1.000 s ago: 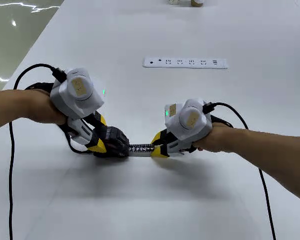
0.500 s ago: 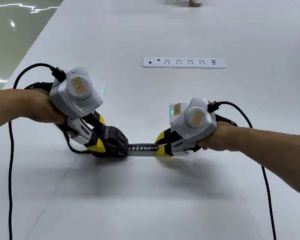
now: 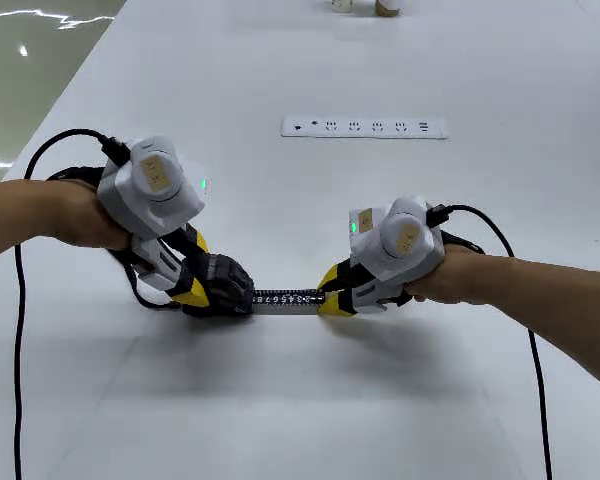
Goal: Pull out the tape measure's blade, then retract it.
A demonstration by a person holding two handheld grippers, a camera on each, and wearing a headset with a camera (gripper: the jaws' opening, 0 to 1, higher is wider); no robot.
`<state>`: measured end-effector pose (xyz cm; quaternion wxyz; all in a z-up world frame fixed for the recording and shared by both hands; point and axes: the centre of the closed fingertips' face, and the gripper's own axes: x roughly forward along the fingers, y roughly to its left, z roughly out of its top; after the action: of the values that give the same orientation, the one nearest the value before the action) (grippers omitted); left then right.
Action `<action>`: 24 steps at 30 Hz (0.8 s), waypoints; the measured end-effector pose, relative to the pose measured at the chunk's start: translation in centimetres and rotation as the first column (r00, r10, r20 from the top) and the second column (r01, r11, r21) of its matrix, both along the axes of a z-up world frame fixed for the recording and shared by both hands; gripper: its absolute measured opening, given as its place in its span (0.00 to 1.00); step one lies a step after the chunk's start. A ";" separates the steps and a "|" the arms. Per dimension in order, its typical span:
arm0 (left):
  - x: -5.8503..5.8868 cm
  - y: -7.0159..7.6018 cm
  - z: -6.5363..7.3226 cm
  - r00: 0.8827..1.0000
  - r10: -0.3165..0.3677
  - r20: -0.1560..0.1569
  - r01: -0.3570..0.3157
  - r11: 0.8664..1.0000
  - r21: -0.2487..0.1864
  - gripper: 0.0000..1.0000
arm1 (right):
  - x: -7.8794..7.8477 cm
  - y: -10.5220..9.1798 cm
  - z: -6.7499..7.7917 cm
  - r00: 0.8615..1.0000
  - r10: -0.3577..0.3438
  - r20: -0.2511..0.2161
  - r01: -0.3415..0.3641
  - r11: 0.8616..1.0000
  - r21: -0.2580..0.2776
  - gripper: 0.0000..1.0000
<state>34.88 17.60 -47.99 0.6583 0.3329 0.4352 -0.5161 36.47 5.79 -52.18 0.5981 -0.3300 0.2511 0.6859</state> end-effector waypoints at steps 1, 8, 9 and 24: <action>0.0 0.0 0.0 1.000 0.000 0.000 0.000 1.000 0.001 0.27 | 0.0 -0.1 0.0 1.000 0.001 0.002 -0.001 1.000 -0.001 0.08; 0.0 0.0 0.0 1.000 0.000 -0.001 0.000 1.000 0.003 0.27 | 0.2 -1.1 0.0 1.000 -0.003 0.000 0.003 1.000 -0.007 0.08; 0.0 0.0 0.0 1.000 -0.001 -0.001 0.001 1.000 0.003 0.27 | 0.2 -1.2 0.0 1.000 -0.003 0.000 0.003 1.000 -0.008 0.08; 0.1 -0.1 0.0 1.000 0.001 -0.004 -0.001 1.000 0.006 0.27 | 0.5 -2.7 0.0 1.000 -0.002 -0.001 0.002 1.000 -0.019 0.08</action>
<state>34.96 17.51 -47.99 0.6566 0.3336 0.4381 -0.5154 36.97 3.09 -52.20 0.5955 -0.3350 0.2580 0.6831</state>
